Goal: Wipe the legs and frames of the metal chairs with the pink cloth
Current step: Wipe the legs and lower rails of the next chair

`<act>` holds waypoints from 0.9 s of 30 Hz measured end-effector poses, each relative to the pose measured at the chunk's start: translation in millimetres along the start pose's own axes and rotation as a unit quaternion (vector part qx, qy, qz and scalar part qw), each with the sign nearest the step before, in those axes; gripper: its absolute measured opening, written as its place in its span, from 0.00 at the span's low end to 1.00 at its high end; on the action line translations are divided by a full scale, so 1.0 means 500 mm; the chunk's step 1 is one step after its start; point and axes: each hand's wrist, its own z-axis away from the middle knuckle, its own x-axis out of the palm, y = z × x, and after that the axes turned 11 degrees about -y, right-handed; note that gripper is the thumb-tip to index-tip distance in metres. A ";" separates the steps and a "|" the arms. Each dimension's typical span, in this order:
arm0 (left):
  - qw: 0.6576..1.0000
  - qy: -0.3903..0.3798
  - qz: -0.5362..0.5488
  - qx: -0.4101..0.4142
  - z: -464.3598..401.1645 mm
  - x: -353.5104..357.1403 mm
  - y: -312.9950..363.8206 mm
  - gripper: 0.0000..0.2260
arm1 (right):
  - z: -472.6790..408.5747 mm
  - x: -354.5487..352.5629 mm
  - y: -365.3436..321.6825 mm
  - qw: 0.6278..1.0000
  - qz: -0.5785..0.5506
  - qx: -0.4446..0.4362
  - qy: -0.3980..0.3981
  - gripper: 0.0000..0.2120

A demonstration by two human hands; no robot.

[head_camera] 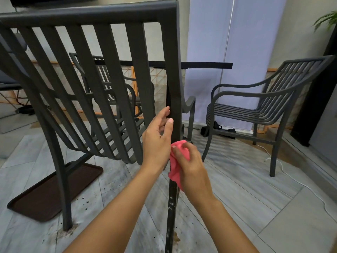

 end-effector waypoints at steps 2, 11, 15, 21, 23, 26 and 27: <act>1.000 0.011 -0.007 -0.010 0.003 0.000 -0.004 0.15 | 0.024 -0.015 0.012 0.999 -0.028 0.040 0.015 0.06; 0.991 0.015 -0.089 -0.095 0.005 -0.003 -0.033 0.13 | -0.021 0.011 0.040 0.967 -0.183 0.100 0.148 0.21; 0.988 0.025 -0.118 -0.096 0.004 -0.006 -0.036 0.14 | -0.054 0.039 0.028 0.957 -0.233 0.114 0.132 0.20; 0.986 0.026 -0.140 -0.087 0.001 -0.004 -0.057 0.13 | -0.041 0.088 0.035 0.954 -0.235 0.099 0.158 0.18; 0.986 0.028 -0.143 -0.086 0.003 -0.003 -0.063 0.13 | -0.032 0.099 0.037 0.954 -0.231 0.099 0.163 0.17; 0.986 0.034 -0.147 -0.074 0.004 -0.002 -0.068 0.12 | -0.018 0.116 0.040 0.956 -0.220 0.102 0.162 0.16; 0.985 0.036 -0.151 -0.070 0.005 -0.001 -0.068 0.11 | -0.013 0.121 0.041 0.955 -0.224 0.104 0.162 0.15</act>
